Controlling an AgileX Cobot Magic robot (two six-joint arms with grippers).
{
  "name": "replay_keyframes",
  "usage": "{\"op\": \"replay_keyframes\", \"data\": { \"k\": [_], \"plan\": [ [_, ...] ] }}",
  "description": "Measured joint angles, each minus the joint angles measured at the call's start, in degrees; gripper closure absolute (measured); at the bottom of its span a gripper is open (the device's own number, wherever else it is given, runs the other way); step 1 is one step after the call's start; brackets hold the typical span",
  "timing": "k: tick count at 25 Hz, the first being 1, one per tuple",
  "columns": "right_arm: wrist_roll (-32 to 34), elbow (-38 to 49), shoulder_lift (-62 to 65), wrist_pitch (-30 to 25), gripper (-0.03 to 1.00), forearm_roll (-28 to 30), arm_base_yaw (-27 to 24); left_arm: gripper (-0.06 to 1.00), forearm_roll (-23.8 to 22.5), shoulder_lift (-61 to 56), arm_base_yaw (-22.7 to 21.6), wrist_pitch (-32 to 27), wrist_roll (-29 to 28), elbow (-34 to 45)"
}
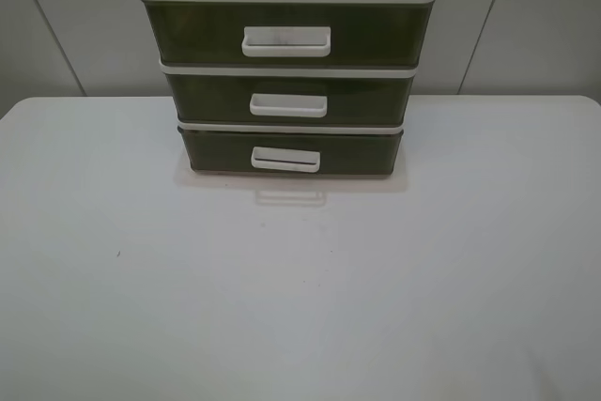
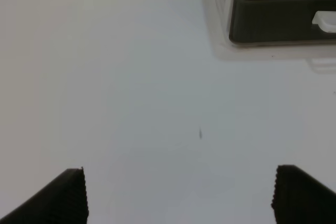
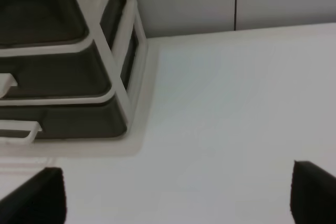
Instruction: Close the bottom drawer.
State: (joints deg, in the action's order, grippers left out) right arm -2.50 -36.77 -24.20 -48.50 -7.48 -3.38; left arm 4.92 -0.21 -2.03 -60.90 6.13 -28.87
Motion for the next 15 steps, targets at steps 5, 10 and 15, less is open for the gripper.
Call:
{"op": "replay_keyframes", "data": {
  "k": [5, 10, 15],
  "plan": [
    [-0.05, -1.03, 2.87, -5.66, 0.23, 0.13, 0.00, 0.23, 0.00, 0.00, 0.00, 0.00, 0.00, 0.00],
    [-0.05, -1.03, 2.99, -11.98, 0.23, 0.13, 0.00, 0.23, 0.00, 0.00, 0.00, 0.00, 0.00, 0.00],
    [-0.05, -1.03, 5.81, -13.01, 0.23, 1.43, 0.00, 0.23, 0.00, 0.00, 0.00, 0.00, 0.00, 0.00]
  ]
}}
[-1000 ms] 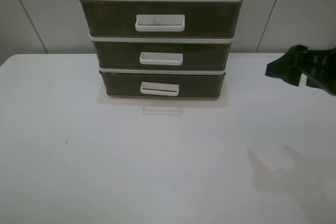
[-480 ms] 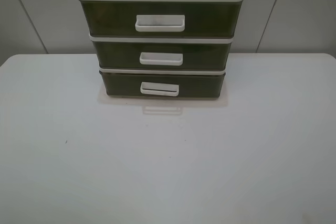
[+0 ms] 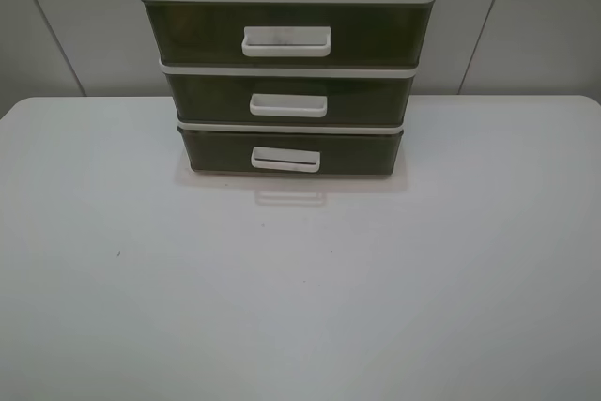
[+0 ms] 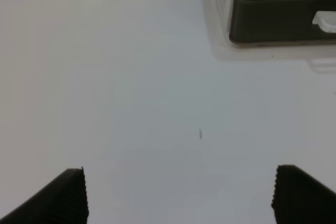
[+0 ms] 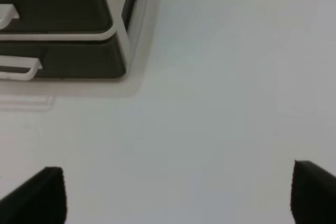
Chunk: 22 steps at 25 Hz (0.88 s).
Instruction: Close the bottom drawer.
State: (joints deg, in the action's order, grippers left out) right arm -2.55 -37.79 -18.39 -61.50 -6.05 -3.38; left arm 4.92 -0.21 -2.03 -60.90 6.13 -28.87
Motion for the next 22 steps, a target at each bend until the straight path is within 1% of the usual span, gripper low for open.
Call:
{"op": "replay_keyframes", "data": {
  "k": [2, 3, 9, 22],
  "plan": [
    [-0.06, 0.00, 3.54, -0.07, 0.23, 1.99, 0.00, 0.23, 0.00, 0.00, 0.00, 0.00, 0.00, 0.00],
    [-0.13, 1.03, 7.22, 0.07, 0.23, 3.73, 0.00, 0.23, 0.00, 0.00, 0.00, 0.00, 0.00, 0.00],
    [-0.13, 7.27, 17.62, 0.28, 0.23, 4.75, 0.00, 0.23, 0.00, 0.00, 0.00, 0.00, 0.00, 0.00],
    [-0.19, 8.00, 18.42, 0.59, 0.23, 4.77, 0.37, 0.23, 0.00, 0.00, 0.00, 0.00, 0.00, 0.00]
  ]
}}
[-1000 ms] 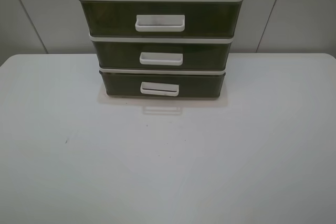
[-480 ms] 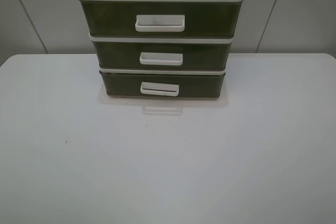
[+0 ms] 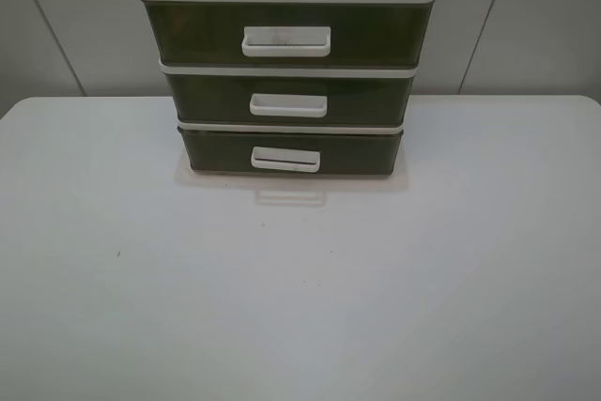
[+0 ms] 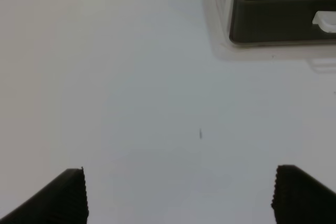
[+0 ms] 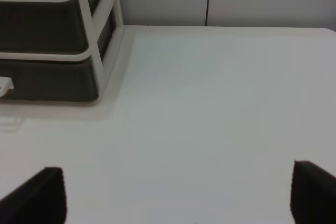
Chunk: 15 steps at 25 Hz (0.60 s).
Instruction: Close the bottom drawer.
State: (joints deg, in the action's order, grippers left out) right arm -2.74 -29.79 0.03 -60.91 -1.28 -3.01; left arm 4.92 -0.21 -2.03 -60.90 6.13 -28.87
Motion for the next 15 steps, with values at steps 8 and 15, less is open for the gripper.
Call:
{"op": "replay_keyframes", "data": {
  "k": [8, 15],
  "plan": [
    [0.00, 0.00, 0.00, 0.00, 0.23, 0.00, 0.00, 0.23, 0.00, 0.00, 0.00, 0.00, 0.00, 0.00],
    [0.00, 0.00, 0.00, 0.00, 0.23, 0.00, 0.00, 0.23, 0.00, 0.00, 0.00, 0.00, 0.00, 0.00]
  ]
}}
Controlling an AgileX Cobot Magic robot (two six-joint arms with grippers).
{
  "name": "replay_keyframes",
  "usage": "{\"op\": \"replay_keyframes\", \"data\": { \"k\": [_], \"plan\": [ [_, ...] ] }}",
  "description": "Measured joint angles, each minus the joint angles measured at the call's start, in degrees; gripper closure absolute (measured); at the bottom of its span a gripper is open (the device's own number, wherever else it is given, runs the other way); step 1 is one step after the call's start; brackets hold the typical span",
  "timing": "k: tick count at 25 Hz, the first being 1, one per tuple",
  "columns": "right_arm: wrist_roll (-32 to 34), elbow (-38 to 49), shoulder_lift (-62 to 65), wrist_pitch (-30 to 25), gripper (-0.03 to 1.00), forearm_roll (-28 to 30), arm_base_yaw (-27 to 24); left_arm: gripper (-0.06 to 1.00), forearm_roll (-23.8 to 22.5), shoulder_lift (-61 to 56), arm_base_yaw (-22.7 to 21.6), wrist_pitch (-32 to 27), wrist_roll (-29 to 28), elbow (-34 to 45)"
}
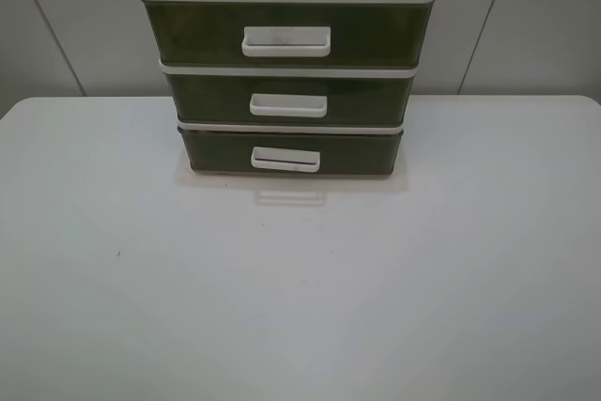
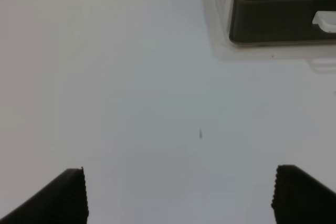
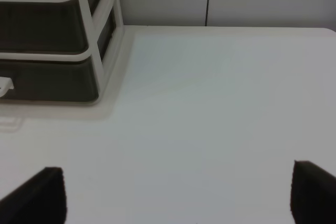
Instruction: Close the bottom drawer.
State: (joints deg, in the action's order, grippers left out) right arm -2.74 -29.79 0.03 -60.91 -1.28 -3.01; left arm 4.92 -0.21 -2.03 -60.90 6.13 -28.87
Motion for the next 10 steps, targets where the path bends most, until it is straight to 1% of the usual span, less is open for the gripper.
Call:
{"op": "replay_keyframes", "data": {
  "k": [10],
  "plan": [
    [0.23, 0.00, 0.00, 0.00, 0.23, 0.00, 0.00, 0.23, 0.00, 0.00, 0.00, 0.00, 0.00, 0.00]
  ]
}}
